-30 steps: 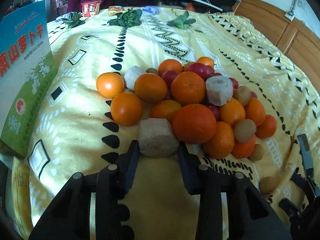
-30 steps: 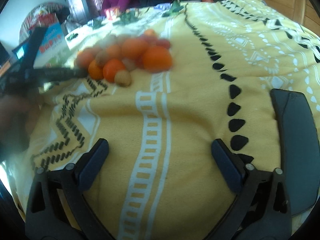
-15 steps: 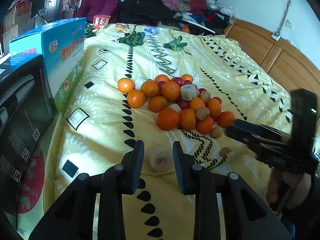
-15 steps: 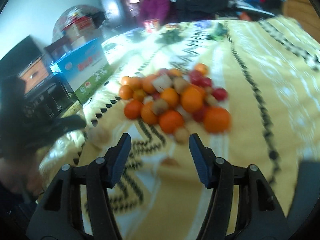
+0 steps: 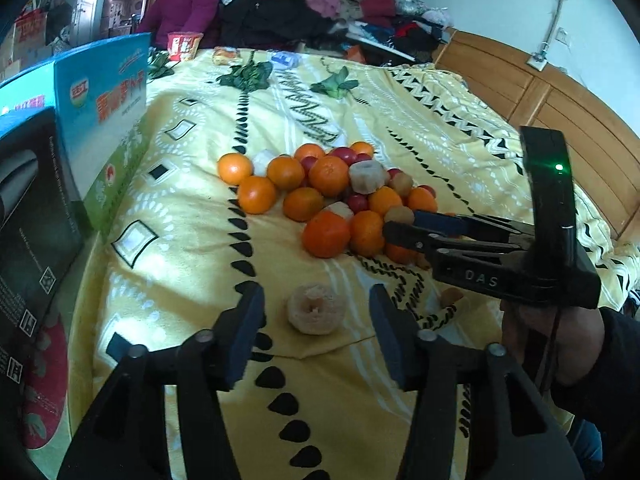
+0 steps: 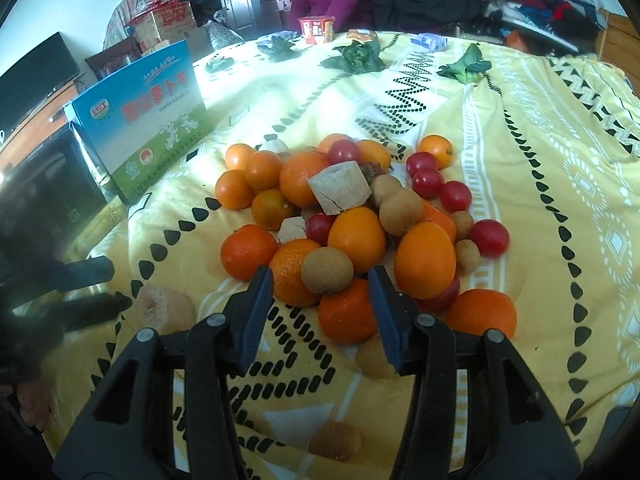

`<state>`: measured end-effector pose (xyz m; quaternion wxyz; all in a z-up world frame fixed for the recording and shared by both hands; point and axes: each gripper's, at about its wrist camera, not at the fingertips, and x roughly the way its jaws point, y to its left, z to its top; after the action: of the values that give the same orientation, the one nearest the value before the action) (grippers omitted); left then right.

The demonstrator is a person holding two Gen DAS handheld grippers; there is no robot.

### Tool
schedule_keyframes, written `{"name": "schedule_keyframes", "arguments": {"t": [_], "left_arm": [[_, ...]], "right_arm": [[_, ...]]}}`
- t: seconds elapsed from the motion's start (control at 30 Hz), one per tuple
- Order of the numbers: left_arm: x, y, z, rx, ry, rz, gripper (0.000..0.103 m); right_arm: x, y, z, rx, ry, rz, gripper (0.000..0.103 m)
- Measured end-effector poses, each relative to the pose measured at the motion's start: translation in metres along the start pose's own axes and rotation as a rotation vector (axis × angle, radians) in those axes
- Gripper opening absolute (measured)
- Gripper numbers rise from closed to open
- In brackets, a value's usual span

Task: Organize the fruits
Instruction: 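Grasp a beige dried slice with the left tool while the right tool grasps a kiwi, then carry the slice and kiwi over the steel basin and open both tools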

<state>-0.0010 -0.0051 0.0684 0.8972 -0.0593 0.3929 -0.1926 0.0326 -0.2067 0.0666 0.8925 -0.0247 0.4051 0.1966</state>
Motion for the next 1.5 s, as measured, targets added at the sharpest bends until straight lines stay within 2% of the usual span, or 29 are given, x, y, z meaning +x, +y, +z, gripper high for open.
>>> {"name": "schedule_keyframes", "arguments": {"t": [0.07,0.3,0.37,0.63,0.87,0.9,0.93,1.03,1.23,1.5], "left_arm": [[0.002,-0.005,-0.003,0.022,-0.007,0.012,0.073],[0.023,0.0,-0.009,0.028,0.032,0.05,0.073],[0.029,0.0,-0.01,0.041,0.038,0.057,0.064],[0.038,0.001,-0.014,0.053,0.057,0.04,0.039],[0.041,0.001,-0.015,0.05,0.058,0.032,0.039],[0.041,0.001,-0.015,0.053,0.058,0.034,0.039],[0.041,0.0,-0.015,0.055,0.056,0.037,0.039],[0.037,-0.001,-0.014,0.05,0.048,0.037,0.038],[0.008,-0.001,-0.002,0.022,-0.021,0.028,0.038],[-0.085,0.01,0.034,-0.01,-0.204,0.079,0.038]], "right_arm": [[0.0,0.0,-0.001,0.0,0.0,-0.005,0.046],[-0.003,0.0,0.002,-0.01,-0.022,-0.013,0.043],[-0.005,-0.001,0.001,-0.001,-0.033,-0.009,0.043],[-0.005,-0.003,0.003,-0.012,-0.03,0.0,0.043],[0.004,0.006,0.004,-0.065,-0.012,-0.023,0.042],[0.005,0.006,0.003,-0.065,-0.008,-0.027,0.033],[0.005,0.005,0.003,-0.064,-0.009,-0.036,0.029],[-0.003,0.004,0.004,-0.045,-0.031,-0.029,0.028],[-0.031,0.01,0.011,-0.031,-0.087,-0.01,0.028],[-0.081,0.046,0.034,-0.065,-0.162,0.032,0.028]]}}
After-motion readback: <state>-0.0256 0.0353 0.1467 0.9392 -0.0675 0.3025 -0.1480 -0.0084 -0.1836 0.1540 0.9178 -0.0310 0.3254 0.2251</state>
